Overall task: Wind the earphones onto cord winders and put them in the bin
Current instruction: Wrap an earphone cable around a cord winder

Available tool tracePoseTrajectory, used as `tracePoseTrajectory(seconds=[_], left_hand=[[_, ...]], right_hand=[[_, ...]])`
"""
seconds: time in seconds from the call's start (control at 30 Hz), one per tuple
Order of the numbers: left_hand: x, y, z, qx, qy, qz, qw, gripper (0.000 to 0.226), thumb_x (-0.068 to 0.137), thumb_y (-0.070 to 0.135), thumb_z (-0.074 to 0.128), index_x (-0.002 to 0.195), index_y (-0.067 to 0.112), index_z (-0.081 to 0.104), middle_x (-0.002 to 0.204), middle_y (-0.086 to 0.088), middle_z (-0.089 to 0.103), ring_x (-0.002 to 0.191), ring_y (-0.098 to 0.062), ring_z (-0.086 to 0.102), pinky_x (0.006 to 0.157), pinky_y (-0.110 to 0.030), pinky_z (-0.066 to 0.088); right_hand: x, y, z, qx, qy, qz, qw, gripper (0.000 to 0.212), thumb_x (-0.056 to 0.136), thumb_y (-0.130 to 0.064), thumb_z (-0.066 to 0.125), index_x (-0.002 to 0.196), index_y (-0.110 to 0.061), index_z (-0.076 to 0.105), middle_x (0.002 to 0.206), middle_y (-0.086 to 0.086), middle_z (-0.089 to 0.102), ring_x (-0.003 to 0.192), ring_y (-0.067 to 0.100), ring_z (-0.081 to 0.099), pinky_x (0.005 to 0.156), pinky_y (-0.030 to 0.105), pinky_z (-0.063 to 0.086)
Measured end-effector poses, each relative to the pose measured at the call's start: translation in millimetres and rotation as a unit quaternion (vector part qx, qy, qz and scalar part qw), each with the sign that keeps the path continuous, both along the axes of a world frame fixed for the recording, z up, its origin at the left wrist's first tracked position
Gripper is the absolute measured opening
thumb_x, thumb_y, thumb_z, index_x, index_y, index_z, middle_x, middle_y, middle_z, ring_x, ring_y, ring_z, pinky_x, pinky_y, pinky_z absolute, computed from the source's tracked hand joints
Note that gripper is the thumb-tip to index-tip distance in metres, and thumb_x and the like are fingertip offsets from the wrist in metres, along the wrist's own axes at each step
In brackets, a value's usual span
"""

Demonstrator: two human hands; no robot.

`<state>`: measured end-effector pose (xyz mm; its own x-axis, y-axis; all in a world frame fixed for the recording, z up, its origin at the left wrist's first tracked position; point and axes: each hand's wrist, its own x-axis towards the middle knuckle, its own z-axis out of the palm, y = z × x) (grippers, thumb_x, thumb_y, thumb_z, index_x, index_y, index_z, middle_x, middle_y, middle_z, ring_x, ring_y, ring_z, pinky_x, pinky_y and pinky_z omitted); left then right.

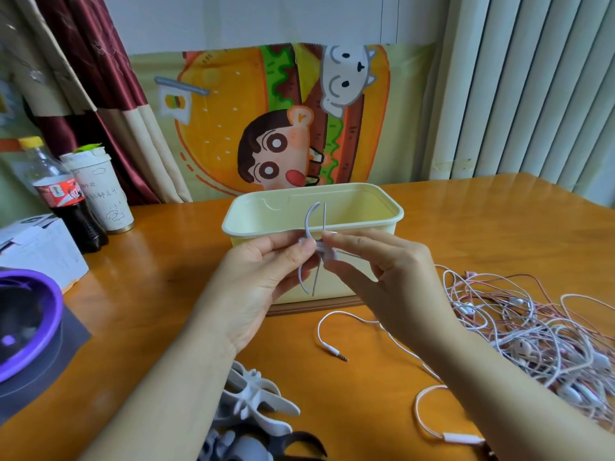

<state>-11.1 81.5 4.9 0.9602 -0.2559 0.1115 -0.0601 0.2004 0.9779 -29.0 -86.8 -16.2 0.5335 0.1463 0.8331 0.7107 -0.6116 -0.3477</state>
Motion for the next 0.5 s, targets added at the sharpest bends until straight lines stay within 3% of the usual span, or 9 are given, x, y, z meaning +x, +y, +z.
tracePoseTrajectory(seconds=[0.07, 0.2, 0.33, 0.5], left_hand=[[0.0, 1.0, 0.6, 0.009, -0.003, -0.007, 1.0, 0.038, 0.071, 0.025, 0.067, 0.107, 0.015, 0.071, 0.101, -0.005, 0.076, 0.094, -0.016, 0.071, 0.08, -0.022, 0.057], [-1.5, 0.7, 0.2, 0.009, 0.003, -0.006, 1.0, 0.026, 0.07, 0.025, 0.067, 0.094, 0.019, 0.078, 0.099, -0.007, 0.076, 0.092, -0.017, 0.071, 0.075, -0.021, 0.057], [-1.8, -2.3, -0.5, -0.003, 0.02, -0.011, 1.0, 0.021, 0.068, 0.025, 0.068, 0.084, 0.021, 0.081, 0.098, -0.01, 0.076, 0.095, -0.022, 0.069, 0.078, -0.023, 0.058], [-1.3, -4.3, -2.5, -0.011, 0.034, -0.008, 0.999, 0.022, 0.064, 0.027, 0.069, 0.082, 0.023, 0.081, 0.098, -0.011, 0.075, 0.096, -0.025, 0.066, 0.079, -0.024, 0.057]], right_hand=[[0.9, -1.1, 0.9, -0.003, 0.01, -0.004, 1.0, 0.029, 0.081, -0.016, 0.072, 0.11, -0.011, 0.071, 0.105, -0.001, 0.072, 0.078, -0.025, 0.048, 0.068, -0.004, 0.033], [-0.2, -3.4, 5.2, -0.018, 0.036, 0.004, 0.999, 0.033, 0.085, -0.034, 0.065, 0.114, -0.02, 0.069, 0.107, -0.007, 0.071, 0.094, 0.001, 0.065, 0.072, 0.007, 0.047], [-0.5, -5.0, 8.3, -0.039, 0.031, -0.016, 0.999, 0.033, 0.085, -0.037, 0.063, 0.114, -0.022, 0.07, 0.105, -0.008, 0.072, 0.093, 0.006, 0.067, 0.069, 0.029, 0.058], [-0.5, -6.8, 9.1, -0.067, 0.026, -0.023, 0.997, 0.031, 0.084, -0.035, 0.064, 0.112, -0.022, 0.071, 0.103, -0.007, 0.072, 0.091, 0.008, 0.068, 0.067, 0.032, 0.058]])
